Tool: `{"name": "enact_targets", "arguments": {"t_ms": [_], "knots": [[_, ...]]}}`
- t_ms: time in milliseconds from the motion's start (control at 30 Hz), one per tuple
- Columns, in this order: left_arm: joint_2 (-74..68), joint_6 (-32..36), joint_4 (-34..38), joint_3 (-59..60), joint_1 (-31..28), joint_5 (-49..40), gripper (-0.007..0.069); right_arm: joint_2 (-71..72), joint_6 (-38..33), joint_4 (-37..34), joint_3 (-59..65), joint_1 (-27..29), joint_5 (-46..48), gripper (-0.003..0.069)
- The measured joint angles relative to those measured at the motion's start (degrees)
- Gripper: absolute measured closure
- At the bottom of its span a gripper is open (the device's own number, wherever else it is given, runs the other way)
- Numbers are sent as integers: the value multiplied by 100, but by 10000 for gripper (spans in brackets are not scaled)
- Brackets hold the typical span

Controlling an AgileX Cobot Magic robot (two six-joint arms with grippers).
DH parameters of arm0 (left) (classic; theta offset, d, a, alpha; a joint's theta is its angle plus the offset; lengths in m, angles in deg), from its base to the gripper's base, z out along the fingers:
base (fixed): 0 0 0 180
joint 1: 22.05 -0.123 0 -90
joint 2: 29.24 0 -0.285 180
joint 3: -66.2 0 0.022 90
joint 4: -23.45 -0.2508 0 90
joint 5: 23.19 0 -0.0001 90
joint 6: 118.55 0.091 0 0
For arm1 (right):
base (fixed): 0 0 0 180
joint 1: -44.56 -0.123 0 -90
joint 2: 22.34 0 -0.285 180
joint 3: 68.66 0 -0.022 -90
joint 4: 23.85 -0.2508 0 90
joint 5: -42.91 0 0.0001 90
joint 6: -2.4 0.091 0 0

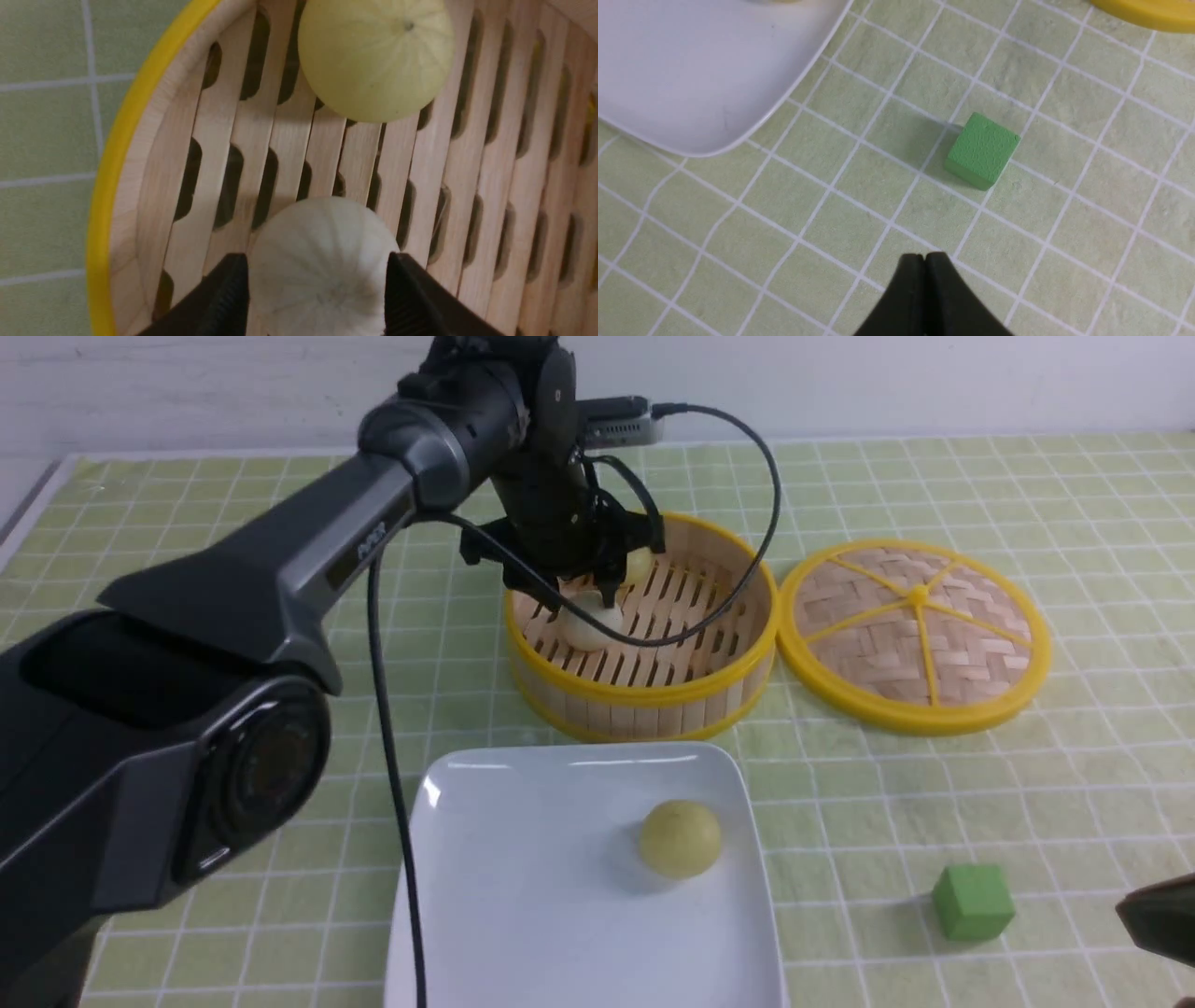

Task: Put the steamed buns into the plate on the green tablecloth.
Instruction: 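Reach into the bamboo steamer and grasp a bun with the left gripper, then carry the bun from the bamboo steamer to the plate with the left gripper, then reach into the bamboo steamer and grasp a bun with the left gripper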

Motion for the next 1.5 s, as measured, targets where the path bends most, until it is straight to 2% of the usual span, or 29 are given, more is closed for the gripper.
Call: {"name": "enact_targets", "arguments": {"t_ms": [67, 100, 167, 267, 367, 500, 633, 767, 867, 933, 1000, 1100, 1167, 1333, 1400, 1433, 1500], "knots": [[-102, -122, 0, -4, 0, -5, 228, 0, 0, 0, 0, 0, 0, 650], [-146, -206, 0, -6, 0, 8, 262, 0, 0, 0, 0, 0, 0, 650], [-163, -207, 0, -19, 0, -14, 343, 0, 0, 0, 0, 0, 0, 648], [-108, 110, 0, -178, 0, -343, 524, 0, -6, 41, 0, 0, 0, 647], [69, 490, 151, -484, 0, -824, 591, 0, -11, 140, 0, 0, 9, 643], [771, 902, 229, -860, 18, -937, 595, 0, -35, 179, 0, 0, 22, 639], [1749, 956, 0, -360, 24, -930, 595, 0, -44, 192, 0, 0, 39, 636], [3010, 734, 66, 1673, 68, -942, 595, 0, -44, 194, 0, 0, 50, 631], [3249, 672, 242, 2872, 210, -942, 593, 0, -50, 194, 0, 0, 50, 630], [3227, 654, 297, 3814, 408, -741, 584, 0, -50, 199, 0, 0, 50, 630], [3161, 646, 274, 4212, 535, -495, 575, 0, -50, 199, 0, 0, 50, 628], [2941, 421, 105, 4809, 666, 27, 520, 0, -45, 199, 0, 0, 50, 622], [2821, 215, 0, 4887, 674, 169, 463, 0, -45, 193, 0, 0, 54, 620], [2725, -103, -173, 4835, 674, 369, 232, 0, -45, 193, 3, 0, 59, 610], [2720, -117, -213, 4736, 674, 354, 193, 0, -45, 193, 3, 0, 59, 608], [2720, -179, -286, 4462, 674, 335, 140, 0, -45, 173, 9, 0, 59, 603], [2720, -351, -367, 4133, 674, 329, 108, 0, -45, 167, 10, 0, 61, 600]]}}
